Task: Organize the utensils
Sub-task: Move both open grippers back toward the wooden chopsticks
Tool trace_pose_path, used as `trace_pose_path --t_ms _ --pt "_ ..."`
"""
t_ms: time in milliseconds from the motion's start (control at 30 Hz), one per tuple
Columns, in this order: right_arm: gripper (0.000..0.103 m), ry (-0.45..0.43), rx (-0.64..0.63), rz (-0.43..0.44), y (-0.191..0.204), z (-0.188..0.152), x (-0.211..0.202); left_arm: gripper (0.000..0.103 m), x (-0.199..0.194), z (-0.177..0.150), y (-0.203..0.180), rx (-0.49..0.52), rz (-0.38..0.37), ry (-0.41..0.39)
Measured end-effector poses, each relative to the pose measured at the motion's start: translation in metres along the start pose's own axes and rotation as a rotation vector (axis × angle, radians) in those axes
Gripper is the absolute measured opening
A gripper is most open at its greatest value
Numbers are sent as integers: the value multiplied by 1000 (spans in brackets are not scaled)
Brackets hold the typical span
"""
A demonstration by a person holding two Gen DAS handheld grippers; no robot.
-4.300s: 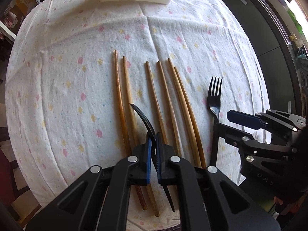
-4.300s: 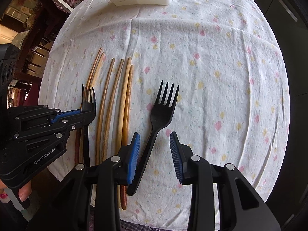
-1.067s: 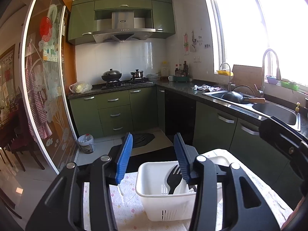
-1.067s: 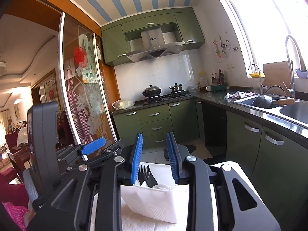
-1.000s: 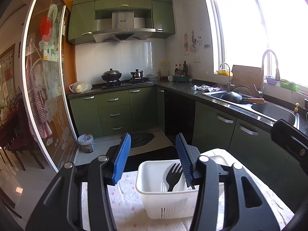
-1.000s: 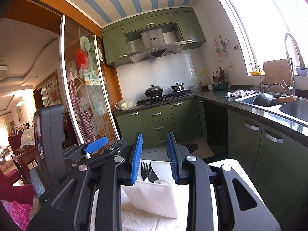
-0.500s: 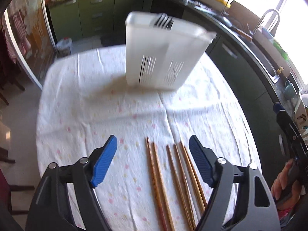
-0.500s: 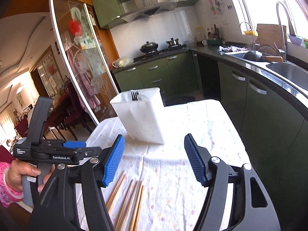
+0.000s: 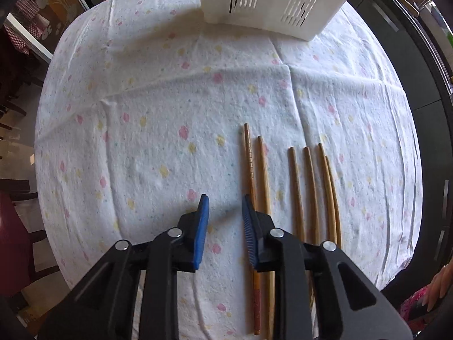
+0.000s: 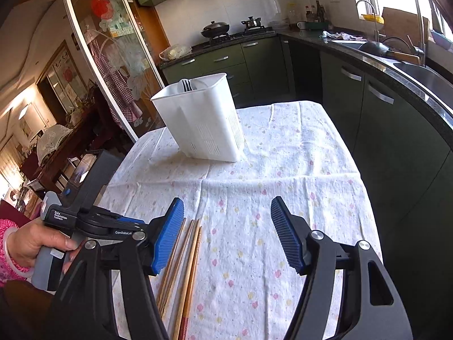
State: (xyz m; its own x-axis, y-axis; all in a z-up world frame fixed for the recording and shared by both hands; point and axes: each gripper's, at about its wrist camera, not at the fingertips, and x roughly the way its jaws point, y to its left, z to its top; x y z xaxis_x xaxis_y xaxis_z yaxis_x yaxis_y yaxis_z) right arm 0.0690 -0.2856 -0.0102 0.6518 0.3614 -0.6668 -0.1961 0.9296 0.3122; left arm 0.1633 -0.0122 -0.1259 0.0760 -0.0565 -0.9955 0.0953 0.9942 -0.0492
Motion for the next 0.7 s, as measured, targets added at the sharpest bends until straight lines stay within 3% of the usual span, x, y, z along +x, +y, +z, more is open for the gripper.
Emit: trace_pose_path --t_ms 133,267,700 --pt "64 8 -1 0 -1 2 3 23 -1 -1 -1 -7 -41 3" --pt "64 14 7 2 -4 1 5 23 -6 -1 -10 15 -35 2" --pt "64 58 -25 -12 3 2 6 23 9 -6 -45 83 44 36"
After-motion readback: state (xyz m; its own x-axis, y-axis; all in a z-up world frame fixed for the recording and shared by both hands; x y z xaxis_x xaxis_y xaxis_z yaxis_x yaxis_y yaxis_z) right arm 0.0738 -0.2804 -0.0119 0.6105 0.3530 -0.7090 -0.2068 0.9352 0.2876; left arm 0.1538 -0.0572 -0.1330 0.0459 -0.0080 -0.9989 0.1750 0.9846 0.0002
